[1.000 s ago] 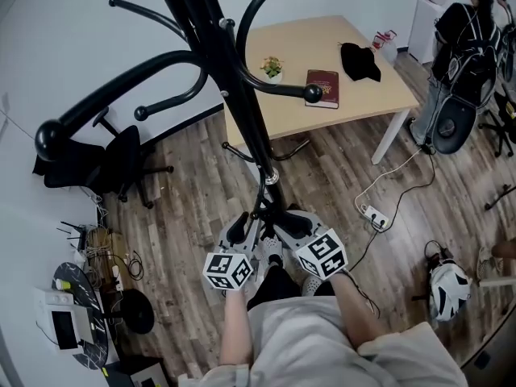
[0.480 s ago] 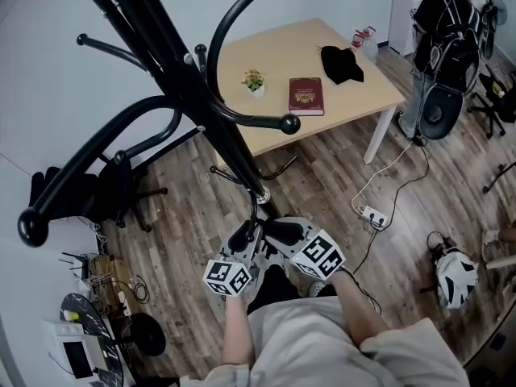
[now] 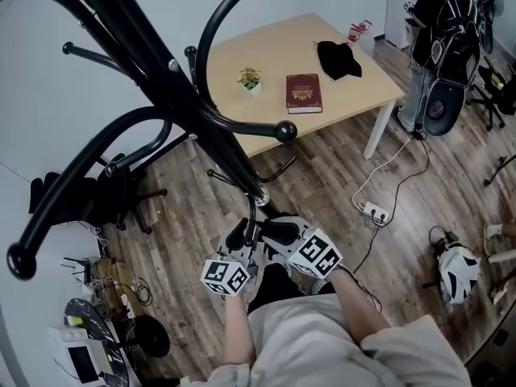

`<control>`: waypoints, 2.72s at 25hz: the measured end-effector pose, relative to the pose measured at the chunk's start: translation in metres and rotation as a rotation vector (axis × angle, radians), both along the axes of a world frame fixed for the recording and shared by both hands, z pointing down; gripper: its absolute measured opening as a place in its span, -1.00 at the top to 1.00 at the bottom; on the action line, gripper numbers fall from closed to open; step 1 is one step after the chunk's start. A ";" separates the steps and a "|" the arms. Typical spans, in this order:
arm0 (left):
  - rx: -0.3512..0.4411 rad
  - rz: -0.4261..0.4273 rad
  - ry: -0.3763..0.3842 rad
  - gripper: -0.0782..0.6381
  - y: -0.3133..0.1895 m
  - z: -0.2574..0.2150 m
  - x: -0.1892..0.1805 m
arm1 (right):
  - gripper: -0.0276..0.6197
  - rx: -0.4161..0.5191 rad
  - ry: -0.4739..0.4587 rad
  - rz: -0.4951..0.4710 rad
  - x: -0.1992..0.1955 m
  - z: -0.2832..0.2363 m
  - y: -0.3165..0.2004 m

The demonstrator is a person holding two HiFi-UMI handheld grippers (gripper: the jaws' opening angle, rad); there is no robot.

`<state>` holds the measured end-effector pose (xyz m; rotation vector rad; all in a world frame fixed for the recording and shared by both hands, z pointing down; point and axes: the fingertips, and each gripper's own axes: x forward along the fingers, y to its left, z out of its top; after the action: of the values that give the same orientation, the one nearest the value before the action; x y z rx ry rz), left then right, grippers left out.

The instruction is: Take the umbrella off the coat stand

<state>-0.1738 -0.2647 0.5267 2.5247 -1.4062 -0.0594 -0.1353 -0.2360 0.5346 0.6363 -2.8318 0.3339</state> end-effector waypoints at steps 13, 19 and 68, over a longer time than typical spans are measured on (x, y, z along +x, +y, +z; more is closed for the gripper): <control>0.048 0.030 -0.094 0.71 0.005 -0.008 -0.003 | 0.50 0.050 -0.008 0.051 -0.015 -0.001 -0.008; 0.046 0.034 -0.073 0.71 0.008 -0.008 -0.008 | 0.53 0.040 -0.010 0.110 -0.026 0.003 -0.015; 0.149 -0.123 -0.137 0.71 0.027 -0.041 -0.021 | 0.89 0.172 -0.032 0.337 0.007 -0.037 -0.012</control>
<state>-0.1949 -0.2374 0.4856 2.6018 -1.6677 -0.0143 -0.1285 -0.2478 0.4979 1.1580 -2.7970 0.1553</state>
